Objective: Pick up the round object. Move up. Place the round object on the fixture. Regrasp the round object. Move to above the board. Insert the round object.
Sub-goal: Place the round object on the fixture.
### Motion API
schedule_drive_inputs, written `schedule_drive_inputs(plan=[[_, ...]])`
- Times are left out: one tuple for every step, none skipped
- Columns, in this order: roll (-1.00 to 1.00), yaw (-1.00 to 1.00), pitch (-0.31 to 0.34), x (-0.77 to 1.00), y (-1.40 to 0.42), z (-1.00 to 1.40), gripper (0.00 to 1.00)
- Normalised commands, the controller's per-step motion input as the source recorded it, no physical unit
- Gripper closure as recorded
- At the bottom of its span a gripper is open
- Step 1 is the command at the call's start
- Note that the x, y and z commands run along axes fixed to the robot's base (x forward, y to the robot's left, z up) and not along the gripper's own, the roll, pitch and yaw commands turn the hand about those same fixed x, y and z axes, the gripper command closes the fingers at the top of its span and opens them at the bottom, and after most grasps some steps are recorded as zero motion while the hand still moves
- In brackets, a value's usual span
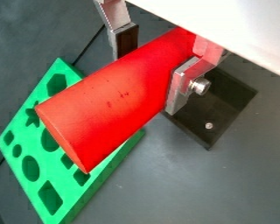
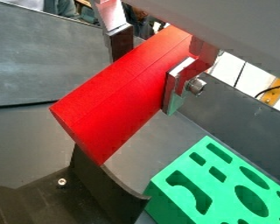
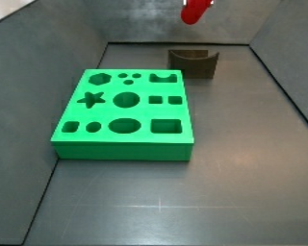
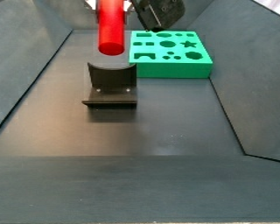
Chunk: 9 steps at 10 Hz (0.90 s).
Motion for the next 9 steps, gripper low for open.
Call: schedule_drive_inputs(plan=[[-1.0, -0.01, 0.216, 0.13, 0.14, -1.0, 1.0], [-1.0, -0.08, 0.253, 0.15, 0.14, -1.0, 1.0], [-0.86, -0.12, 0.248, 0.16, 0.14, -1.0, 1.0], [-0.64, -0.17, 0.206, 0.18, 0.14, -1.0, 1.0], [-0.42, -0.21, 0.159, 0.18, 0.14, -1.0, 1.0], [-0.28, -0.22, 0.12, 0.19, 0.14, -1.0, 1.0], [-0.23, -0.22, 0.091, 0.2, 0.13, -1.0, 1.0], [-0.18, -0.2, 0.03, 0.17, 0.12, -0.83, 1.0], [-0.17, -0.19, 0.001, 0.14, 0.1, -0.63, 1.0]])
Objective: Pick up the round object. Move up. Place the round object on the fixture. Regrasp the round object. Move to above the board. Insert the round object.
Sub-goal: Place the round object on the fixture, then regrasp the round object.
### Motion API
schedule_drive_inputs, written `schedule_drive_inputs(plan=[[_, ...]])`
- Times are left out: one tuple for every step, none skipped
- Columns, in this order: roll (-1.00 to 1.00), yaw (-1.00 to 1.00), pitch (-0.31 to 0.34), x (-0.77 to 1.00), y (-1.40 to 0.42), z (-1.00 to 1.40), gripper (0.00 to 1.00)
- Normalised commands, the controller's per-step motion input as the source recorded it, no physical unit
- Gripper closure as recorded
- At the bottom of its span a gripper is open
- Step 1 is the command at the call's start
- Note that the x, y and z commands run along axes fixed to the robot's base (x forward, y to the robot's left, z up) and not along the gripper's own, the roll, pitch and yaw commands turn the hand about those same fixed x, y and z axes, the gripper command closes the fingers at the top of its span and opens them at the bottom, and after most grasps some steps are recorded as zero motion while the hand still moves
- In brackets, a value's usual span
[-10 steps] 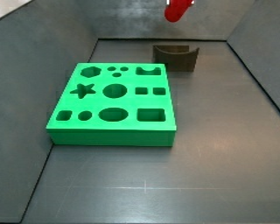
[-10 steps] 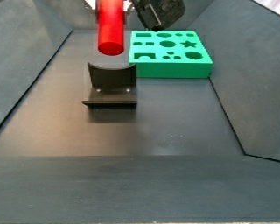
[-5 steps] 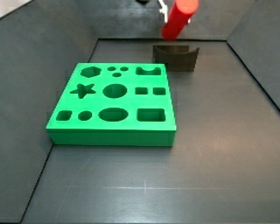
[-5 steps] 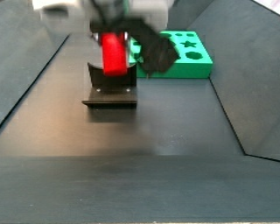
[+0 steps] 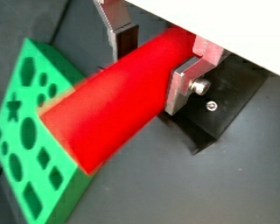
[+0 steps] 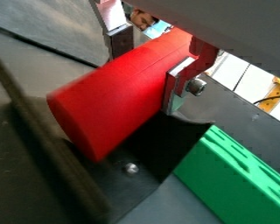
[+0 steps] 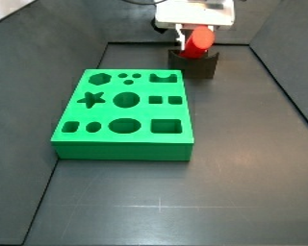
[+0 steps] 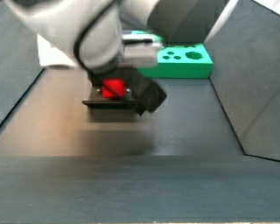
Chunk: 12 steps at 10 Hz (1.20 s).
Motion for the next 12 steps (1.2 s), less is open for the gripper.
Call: schedule_drive_inputs(plan=[[-0.15, -0.16, -0.015, 0.1, 0.06, -0.45, 1.0], [-0.12, -0.14, -0.036, 0.09, 0.03, -0.42, 1.0], [-0.11, -0.11, -0.044, 0.08, 0.02, -0.42, 1.0], [-0.11, -0.1, -0.044, 0.08, 0.02, -0.42, 1.0], [-0.11, -0.07, -0.043, 0.08, 0.02, -0.42, 1.0], [0.0, 0.0, 0.0, 0.0, -0.5, -0.17, 1.0], [0.0, 0.0, 0.0, 0.0, 0.0, 0.0, 0.0], [-0.02, 0.05, 0.037, 0.0, 0.0, 1.0, 0.0], [-0.02, 0.05, 0.043, -0.01, 0.0, 1.0, 0.0], [0.0, 0.03, 0.057, -0.03, 0.0, 1.0, 0.0], [0.02, 0.02, 0.067, -0.03, 0.01, 1.0, 0.0], [0.02, 0.01, 0.073, -0.03, 0.01, 1.0, 0.0]])
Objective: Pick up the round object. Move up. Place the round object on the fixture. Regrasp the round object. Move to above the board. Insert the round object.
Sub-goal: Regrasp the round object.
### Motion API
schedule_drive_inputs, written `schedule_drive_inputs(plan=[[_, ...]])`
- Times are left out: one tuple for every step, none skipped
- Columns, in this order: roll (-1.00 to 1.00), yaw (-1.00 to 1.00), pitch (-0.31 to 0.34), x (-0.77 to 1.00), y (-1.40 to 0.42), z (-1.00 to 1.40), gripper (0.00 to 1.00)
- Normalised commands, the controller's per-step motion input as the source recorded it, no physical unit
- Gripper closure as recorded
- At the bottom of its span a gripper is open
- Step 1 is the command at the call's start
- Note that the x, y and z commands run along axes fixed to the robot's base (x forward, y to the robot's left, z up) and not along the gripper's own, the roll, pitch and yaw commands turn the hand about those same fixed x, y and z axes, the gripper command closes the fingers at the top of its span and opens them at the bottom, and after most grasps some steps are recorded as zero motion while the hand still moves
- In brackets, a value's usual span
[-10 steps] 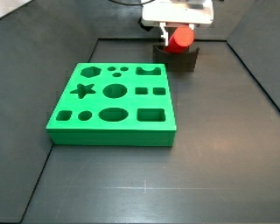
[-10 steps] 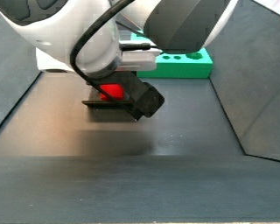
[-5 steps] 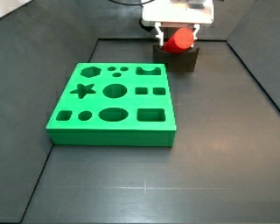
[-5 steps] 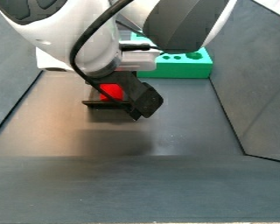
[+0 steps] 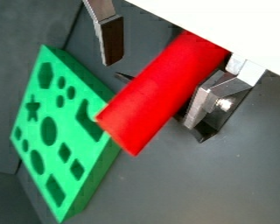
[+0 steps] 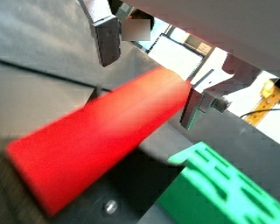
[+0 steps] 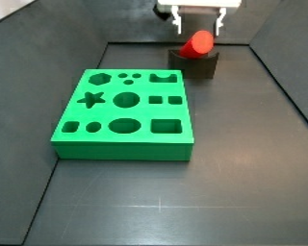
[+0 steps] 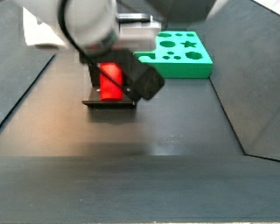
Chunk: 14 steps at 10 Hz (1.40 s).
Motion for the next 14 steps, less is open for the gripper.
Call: schedule_drive_inputs(plan=[[0.02, -0.01, 0.077, -0.04, 0.01, 0.91, 0.0], [0.02, -0.02, 0.069, -0.03, 0.01, 0.73, 0.0], [0.02, -0.03, 0.061, -0.03, 0.01, 0.48, 0.0], [0.02, -0.04, 0.06, -0.03, 0.01, 0.29, 0.0], [1.0, 0.02, 0.046, 0.0, -1.0, 0.8, 0.0], [1.0, 0.02, 0.046, 0.01, -1.0, 0.77, 0.0], [1.0, 0.02, 0.036, -0.02, -1.0, 0.74, 0.0], [1.0, 0.02, 0.029, -0.06, -1.0, 0.69, 0.0], [1.0, 0.02, 0.021, -0.08, -0.9, 0.49, 0.0], [1.0, 0.02, 0.018, -0.07, -0.73, 0.26, 0.0], [1.0, 0.02, 0.014, -0.04, -0.48, 0.07, 0.0], [1.0, 0.02, 0.012, -0.03, -0.28, 0.05, 0.0], [1.0, 0.02, 0.009, -0.04, -0.05, 0.04, 0.0], [1.0, 0.02, 0.006, -0.04, -0.02, 0.03, 0.0]])
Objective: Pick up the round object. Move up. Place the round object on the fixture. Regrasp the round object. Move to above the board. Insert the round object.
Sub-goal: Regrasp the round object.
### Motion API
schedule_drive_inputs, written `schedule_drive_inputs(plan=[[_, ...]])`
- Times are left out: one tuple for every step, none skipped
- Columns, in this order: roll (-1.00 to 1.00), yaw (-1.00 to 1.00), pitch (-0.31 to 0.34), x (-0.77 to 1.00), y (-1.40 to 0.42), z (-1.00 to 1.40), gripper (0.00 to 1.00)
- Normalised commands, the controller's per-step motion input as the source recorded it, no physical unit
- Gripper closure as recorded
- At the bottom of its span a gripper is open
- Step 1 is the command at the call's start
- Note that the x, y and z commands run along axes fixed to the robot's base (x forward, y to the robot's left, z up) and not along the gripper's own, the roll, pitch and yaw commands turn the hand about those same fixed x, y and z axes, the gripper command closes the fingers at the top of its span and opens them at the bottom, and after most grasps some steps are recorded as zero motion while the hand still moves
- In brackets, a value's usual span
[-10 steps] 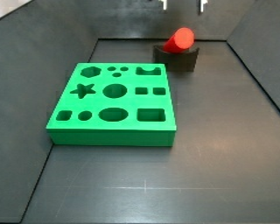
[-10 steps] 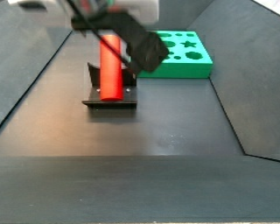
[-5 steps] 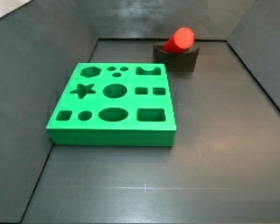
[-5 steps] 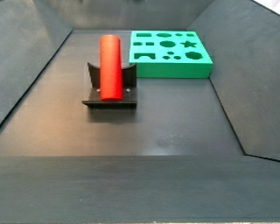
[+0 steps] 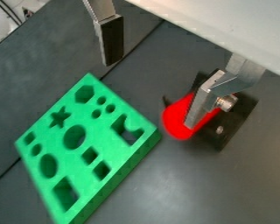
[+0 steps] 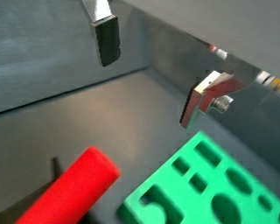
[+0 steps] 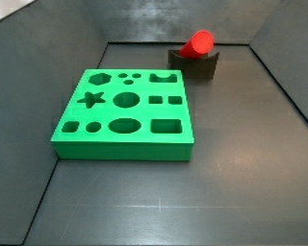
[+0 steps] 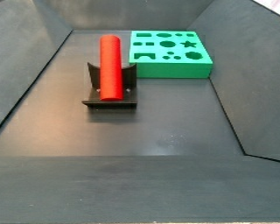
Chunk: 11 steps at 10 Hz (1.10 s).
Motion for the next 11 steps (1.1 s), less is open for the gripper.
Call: schedule_drive_inputs(plan=[[1.0, 0.02, 0.0, -0.03, -0.04, 0.01, 0.0], [1.0, 0.02, -0.003, -0.02, -0.04, 0.01, 0.0], [1.0, 0.02, -0.008, -0.01, -0.02, 0.01, 0.0], [1.0, 0.02, -0.012, -0.01, -0.02, 0.0, 0.0], [1.0, 0.03, -0.013, 0.0, -0.02, 0.0, 0.0], [1.0, 0.03, -0.012, 0.0, -0.02, 0.0, 0.0], [1.0, 0.03, -0.004, 0.0, -0.02, 0.0, 0.0], [1.0, 0.03, 0.0, 0.01, -0.02, 0.0, 0.0], [1.0, 0.03, 0.013, 0.03, -0.02, -0.01, 0.0], [1.0, 0.03, 0.02, 0.04, -0.02, -0.01, 0.0], [1.0, 0.04, 0.036, 0.05, -0.03, 0.0, 0.0]])
